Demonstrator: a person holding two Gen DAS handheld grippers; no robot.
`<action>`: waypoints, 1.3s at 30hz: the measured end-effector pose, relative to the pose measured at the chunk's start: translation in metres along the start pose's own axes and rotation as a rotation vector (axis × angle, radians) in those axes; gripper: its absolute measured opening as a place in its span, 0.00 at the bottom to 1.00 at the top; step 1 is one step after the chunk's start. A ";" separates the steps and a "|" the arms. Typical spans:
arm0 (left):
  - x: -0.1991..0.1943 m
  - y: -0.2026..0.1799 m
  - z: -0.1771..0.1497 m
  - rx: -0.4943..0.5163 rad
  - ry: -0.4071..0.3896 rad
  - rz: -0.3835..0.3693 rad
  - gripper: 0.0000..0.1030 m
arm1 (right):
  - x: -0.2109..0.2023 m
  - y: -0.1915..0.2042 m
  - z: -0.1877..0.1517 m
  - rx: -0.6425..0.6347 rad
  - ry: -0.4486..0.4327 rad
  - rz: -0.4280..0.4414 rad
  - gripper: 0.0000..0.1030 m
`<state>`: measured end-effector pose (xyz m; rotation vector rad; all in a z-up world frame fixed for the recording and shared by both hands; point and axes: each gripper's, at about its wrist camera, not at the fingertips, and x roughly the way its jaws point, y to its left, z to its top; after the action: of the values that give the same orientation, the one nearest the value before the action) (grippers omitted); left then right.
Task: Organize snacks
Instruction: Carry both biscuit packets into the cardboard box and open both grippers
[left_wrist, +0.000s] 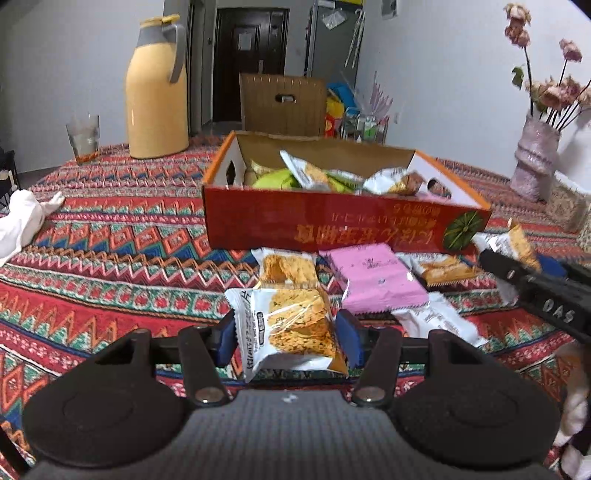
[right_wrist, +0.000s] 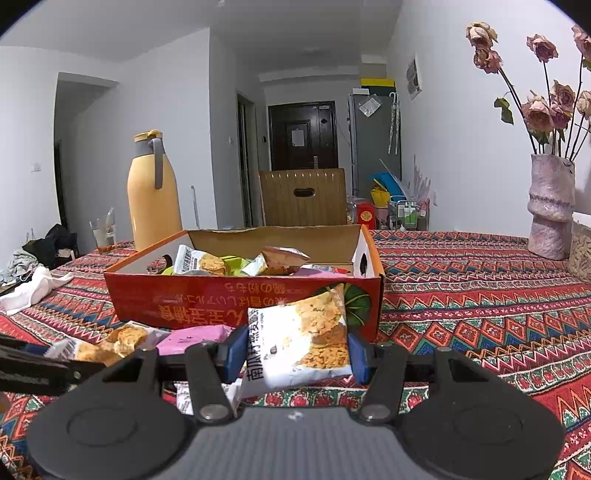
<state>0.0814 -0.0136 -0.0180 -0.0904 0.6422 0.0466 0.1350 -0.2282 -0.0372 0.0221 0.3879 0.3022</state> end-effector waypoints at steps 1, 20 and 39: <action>-0.004 0.001 0.002 -0.002 -0.012 -0.002 0.55 | 0.000 0.001 0.000 -0.004 0.000 0.000 0.53; -0.016 0.007 0.074 0.002 -0.156 -0.018 0.55 | -0.004 0.025 0.056 -0.048 -0.058 0.002 0.52; 0.055 0.006 0.144 -0.047 -0.271 0.010 0.55 | 0.080 0.023 0.109 0.023 -0.058 -0.038 0.52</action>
<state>0.2106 0.0073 0.0632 -0.1240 0.3710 0.0820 0.2400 -0.1790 0.0356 0.0462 0.3338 0.2590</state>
